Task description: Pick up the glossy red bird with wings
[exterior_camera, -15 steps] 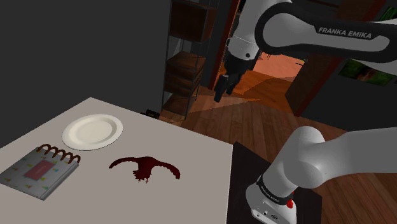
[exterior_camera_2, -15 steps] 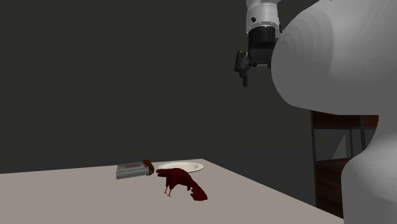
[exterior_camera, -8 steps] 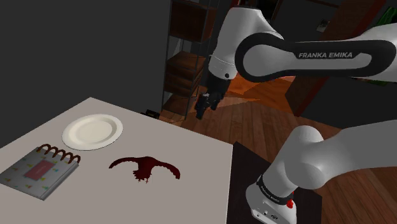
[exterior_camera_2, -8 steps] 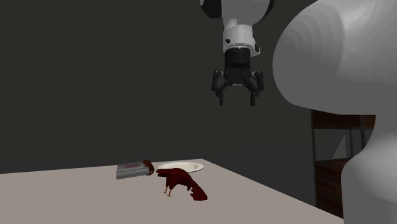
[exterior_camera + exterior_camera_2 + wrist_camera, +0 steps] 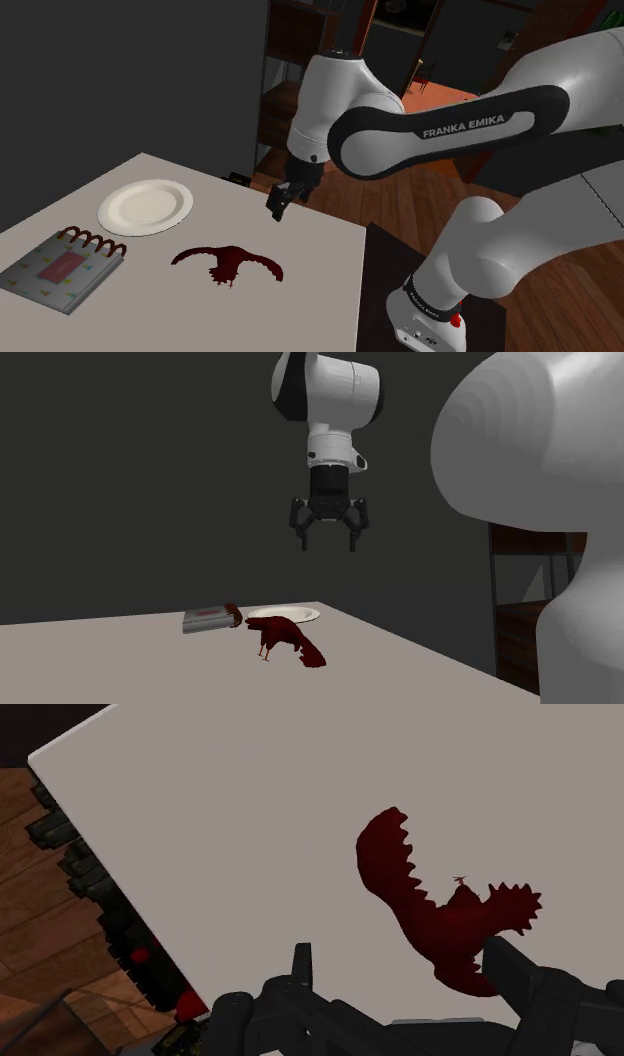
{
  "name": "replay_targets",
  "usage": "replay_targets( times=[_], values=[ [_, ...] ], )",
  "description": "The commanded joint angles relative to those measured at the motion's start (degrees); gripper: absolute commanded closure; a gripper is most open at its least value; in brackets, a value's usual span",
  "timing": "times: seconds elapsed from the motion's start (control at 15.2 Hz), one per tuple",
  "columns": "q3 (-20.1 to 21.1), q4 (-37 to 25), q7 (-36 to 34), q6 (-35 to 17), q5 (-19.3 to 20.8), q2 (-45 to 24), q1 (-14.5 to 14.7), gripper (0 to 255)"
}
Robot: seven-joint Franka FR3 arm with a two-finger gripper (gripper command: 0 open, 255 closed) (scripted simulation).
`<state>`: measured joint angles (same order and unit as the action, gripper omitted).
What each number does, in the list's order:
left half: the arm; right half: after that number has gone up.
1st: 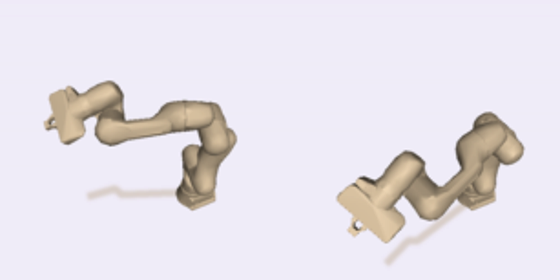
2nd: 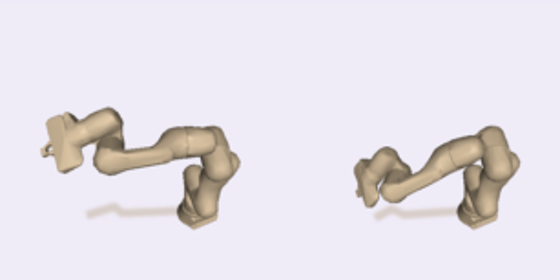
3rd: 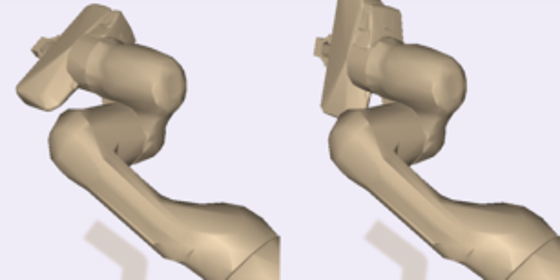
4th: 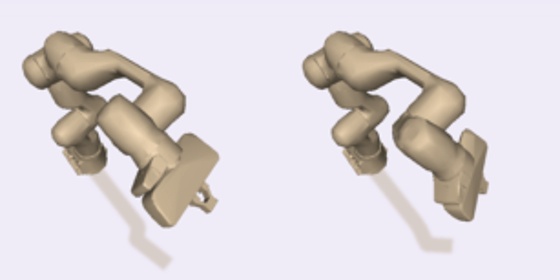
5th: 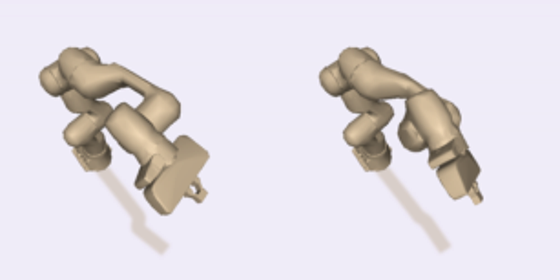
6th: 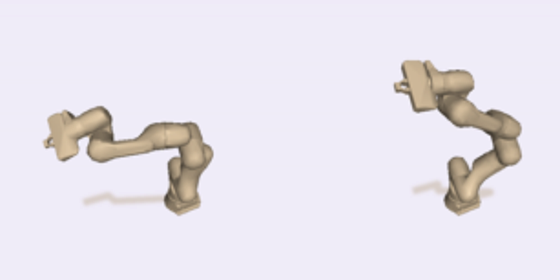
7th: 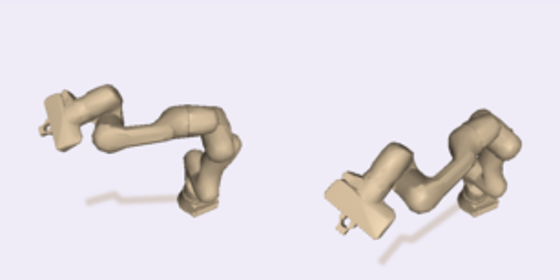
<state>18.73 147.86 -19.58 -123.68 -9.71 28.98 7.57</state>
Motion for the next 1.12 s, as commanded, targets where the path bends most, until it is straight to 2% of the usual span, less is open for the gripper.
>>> replay_targets(
  times=[0.0, 0.33, 0.66, 0.79, 1.06],
  values=[
    [2.5, -0.6, -2.8, -3.2, -0.2, -3.4, 0.4, 0],
    [8.6, -3.6, -10.3, -10.6, 2.3, -13.4, 0.1, 0],
    [13.9, -8.5, -20.7, -16.5, 10.0, -25.0, -0.7, 0],
    [15.1, -11.1, -25.8, -18.1, 14.8, -30.1, -0.5, 0],
    [14.5, -10.4, -28.0, -21.1, 17.8, -33.0, -0.2, 0]
  ],
)
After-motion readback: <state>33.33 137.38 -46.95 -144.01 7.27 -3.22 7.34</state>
